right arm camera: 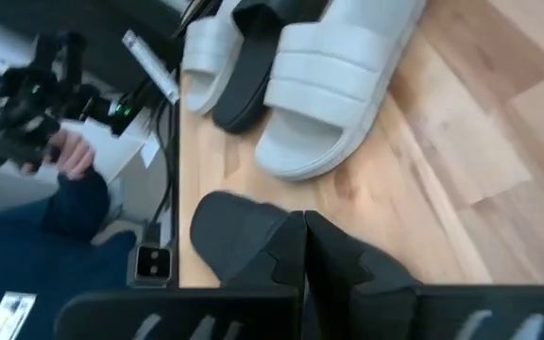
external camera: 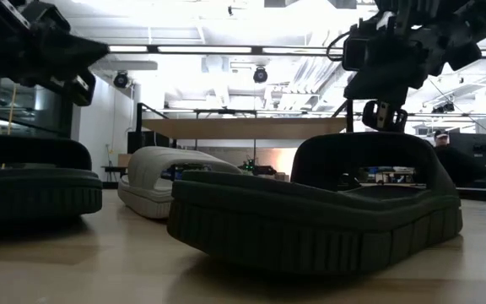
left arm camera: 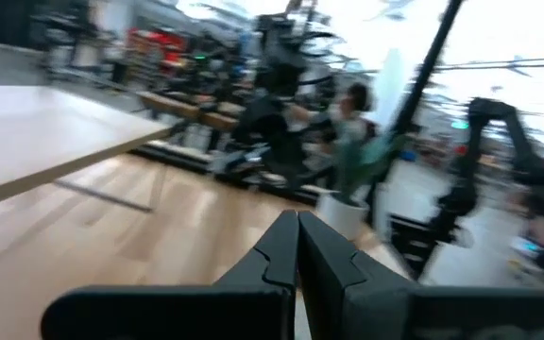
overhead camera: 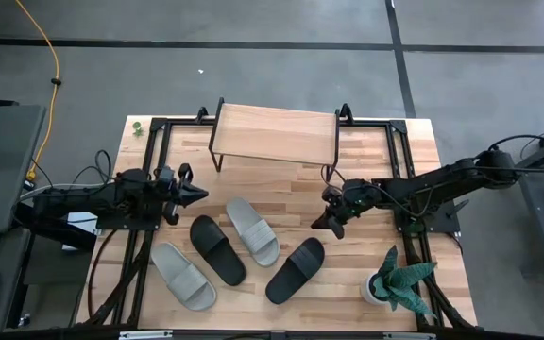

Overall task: Pick and place slides into the shelf
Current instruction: Put the right black slipper on the shelf

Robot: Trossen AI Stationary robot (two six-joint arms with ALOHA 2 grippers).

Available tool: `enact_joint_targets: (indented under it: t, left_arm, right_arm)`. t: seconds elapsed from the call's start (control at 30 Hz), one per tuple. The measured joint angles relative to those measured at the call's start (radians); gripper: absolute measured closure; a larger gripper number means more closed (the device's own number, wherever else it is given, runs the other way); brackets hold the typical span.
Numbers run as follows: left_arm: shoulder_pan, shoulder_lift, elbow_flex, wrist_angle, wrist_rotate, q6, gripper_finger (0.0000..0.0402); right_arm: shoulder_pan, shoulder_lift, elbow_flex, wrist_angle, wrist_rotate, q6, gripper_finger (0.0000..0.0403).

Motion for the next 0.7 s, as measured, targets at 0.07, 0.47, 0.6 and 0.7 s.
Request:
enact_joint_targets:
  t: [0.07,0.47,0.6,0.7]
  left_arm:
    - [0.000,0.000,0.000,0.014,0.056,-0.019,0.0401]
    - [0.000,0.016,0.017,0.270,0.177,-0.055,0.0401]
    - [0.000,0.041,0.104,0.202,0.165,-0.043,0.0401]
    - [0.000,0.104,0.207,0.142,0.164,-0.019,0.0401]
  right_arm:
    - [0.000,0.000,0.000,-0.005,0.015,0.036,0.0402]
    - [0.009,0.000,0.000,-0.043,0.035,0.059,0.0402]
    - [0.006,0.000,0.000,0.081,0.024,0.025,0.0402]
    - [0.000,-0.007,0.000,0.228,0.016,-0.054,0.0402]
